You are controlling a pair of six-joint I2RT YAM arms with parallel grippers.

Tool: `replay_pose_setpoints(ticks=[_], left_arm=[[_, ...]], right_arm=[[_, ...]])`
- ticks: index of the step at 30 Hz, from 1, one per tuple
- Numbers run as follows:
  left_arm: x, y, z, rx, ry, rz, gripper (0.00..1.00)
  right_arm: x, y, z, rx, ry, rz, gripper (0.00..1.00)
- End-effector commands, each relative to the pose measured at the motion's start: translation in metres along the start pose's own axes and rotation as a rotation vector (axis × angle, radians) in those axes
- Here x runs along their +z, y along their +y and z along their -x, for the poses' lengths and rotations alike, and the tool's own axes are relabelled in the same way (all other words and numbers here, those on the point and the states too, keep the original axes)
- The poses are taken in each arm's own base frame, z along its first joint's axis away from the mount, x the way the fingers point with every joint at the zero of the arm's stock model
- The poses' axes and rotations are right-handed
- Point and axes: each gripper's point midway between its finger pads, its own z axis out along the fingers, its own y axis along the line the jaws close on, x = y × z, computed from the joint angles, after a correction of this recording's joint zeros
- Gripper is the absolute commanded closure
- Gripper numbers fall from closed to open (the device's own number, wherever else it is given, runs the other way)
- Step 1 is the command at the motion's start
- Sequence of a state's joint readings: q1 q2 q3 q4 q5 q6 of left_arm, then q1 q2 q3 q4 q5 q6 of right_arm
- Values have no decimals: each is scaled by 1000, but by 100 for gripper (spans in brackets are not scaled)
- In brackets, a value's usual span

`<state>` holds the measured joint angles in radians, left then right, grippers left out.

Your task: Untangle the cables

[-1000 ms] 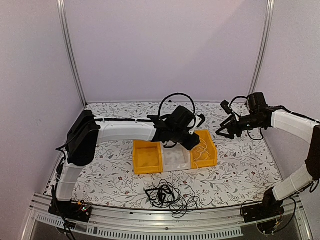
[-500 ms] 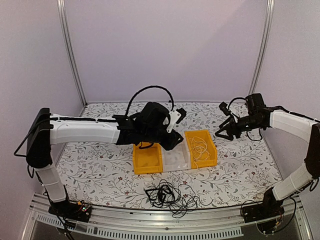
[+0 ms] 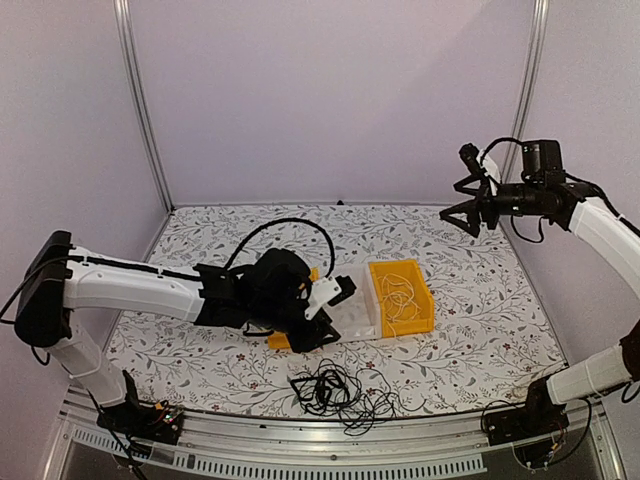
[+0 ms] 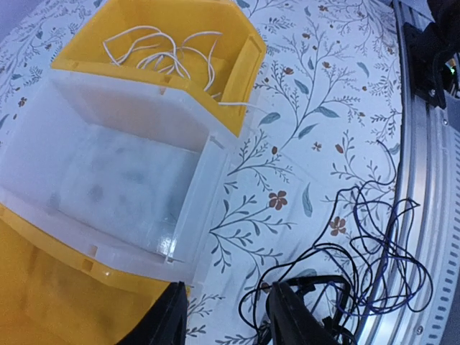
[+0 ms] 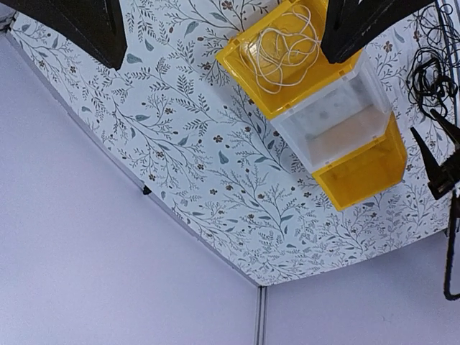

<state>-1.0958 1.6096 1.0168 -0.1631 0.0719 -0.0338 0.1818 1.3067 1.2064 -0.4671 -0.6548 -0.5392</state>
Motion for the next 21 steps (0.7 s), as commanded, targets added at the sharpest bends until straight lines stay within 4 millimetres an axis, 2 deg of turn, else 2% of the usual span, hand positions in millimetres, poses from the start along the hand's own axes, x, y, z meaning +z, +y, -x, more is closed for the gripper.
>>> replay_pose_setpoints(ticks=[1, 4, 6, 9, 12, 13, 17, 21], left_arm=[[-9, -15, -20, -24, 34, -38, 62], [-8, -31, -28, -38, 36, -112, 66], [-7, -37, -33, -42, 38, -126, 66], [-6, -43, -43, -43, 42, -133, 64], [-3, -42, -47, -52, 40, -123, 63], [-3, -42, -49, -53, 38, -120, 63], [-2, -41, -42, -64, 4, -116, 62], [-6, -43, -32, -71, -58, -119, 62]], right_arm=[[-3, 43, 7, 16, -55, 256, 6], [17, 67, -22, -26, 25, 319, 19], [28, 92, -46, -69, 88, 369, 25], [38, 144, -80, -118, 165, 503, 31], [44, 196, -111, -177, 251, 623, 33], [46, 207, -121, -188, 278, 648, 33], [51, 235, -149, -194, 375, 723, 35], [42, 248, -166, -200, 433, 793, 40]])
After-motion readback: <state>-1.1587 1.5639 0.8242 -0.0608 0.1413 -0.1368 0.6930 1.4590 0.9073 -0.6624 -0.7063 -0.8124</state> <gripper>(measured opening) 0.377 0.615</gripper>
